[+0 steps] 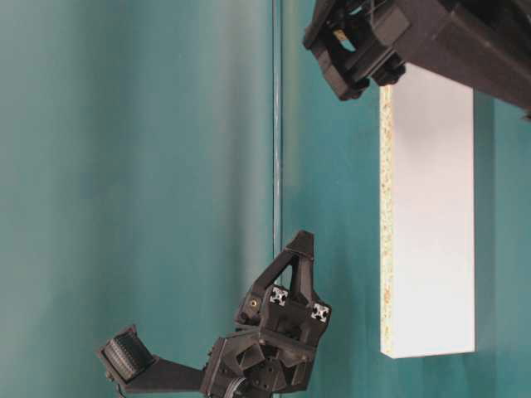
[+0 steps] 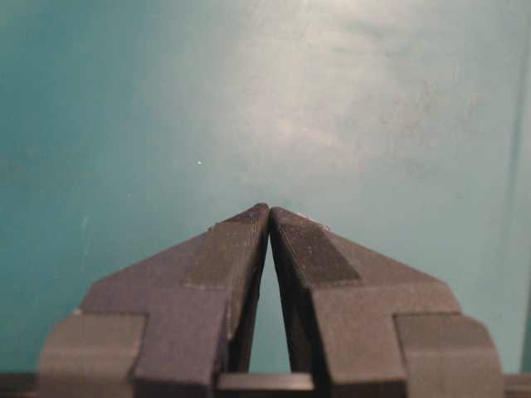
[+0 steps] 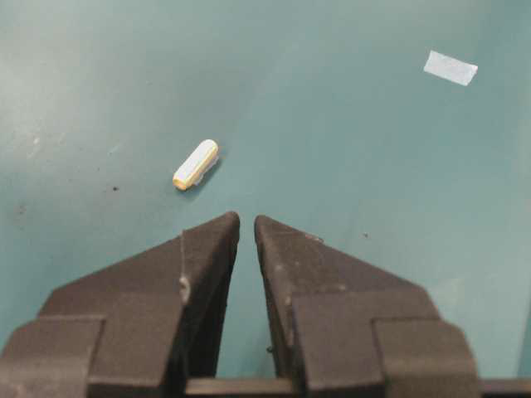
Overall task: Insert the rod into the hole on the wooden board.
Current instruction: 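Lower the right gripper over the cream peg and close on it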
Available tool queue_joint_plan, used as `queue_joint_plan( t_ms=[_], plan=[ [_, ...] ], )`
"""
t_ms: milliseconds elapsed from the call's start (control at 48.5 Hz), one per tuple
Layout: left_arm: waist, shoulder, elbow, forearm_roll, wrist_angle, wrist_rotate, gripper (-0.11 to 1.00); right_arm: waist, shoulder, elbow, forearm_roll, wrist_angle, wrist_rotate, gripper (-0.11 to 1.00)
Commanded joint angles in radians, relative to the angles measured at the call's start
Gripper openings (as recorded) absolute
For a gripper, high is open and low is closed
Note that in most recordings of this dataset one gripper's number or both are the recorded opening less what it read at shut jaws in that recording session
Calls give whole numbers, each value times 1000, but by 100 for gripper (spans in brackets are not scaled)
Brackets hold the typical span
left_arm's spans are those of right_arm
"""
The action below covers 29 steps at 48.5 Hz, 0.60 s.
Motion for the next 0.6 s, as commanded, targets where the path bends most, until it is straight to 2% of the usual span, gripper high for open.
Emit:
queue_joint_plan(
  t_ms=[0,41,124,165,330,371,495,577],
  plan=[
    [0,-54,-18,37,55,6,24,12,-40,-17,-2,3,5,24],
    [0,-64,-21,41,101,9,22,15,-54,-25,-2,43,5,21],
    [-2,-92,-23,44,193,9,9,20,-87,-55,0,196,5,6],
    [-2,-106,-21,44,219,9,9,21,-106,-75,-2,284,6,1],
    [-12,-169,-20,44,290,8,11,29,-163,-158,-2,578,15,0],
    [-17,-184,-21,44,308,8,18,31,-172,-183,-2,641,28,0],
    [-31,-232,-28,44,380,8,51,40,-176,-241,0,764,77,0],
    [-41,-262,-26,44,440,9,75,49,-175,-273,-2,827,124,8]
  ],
)
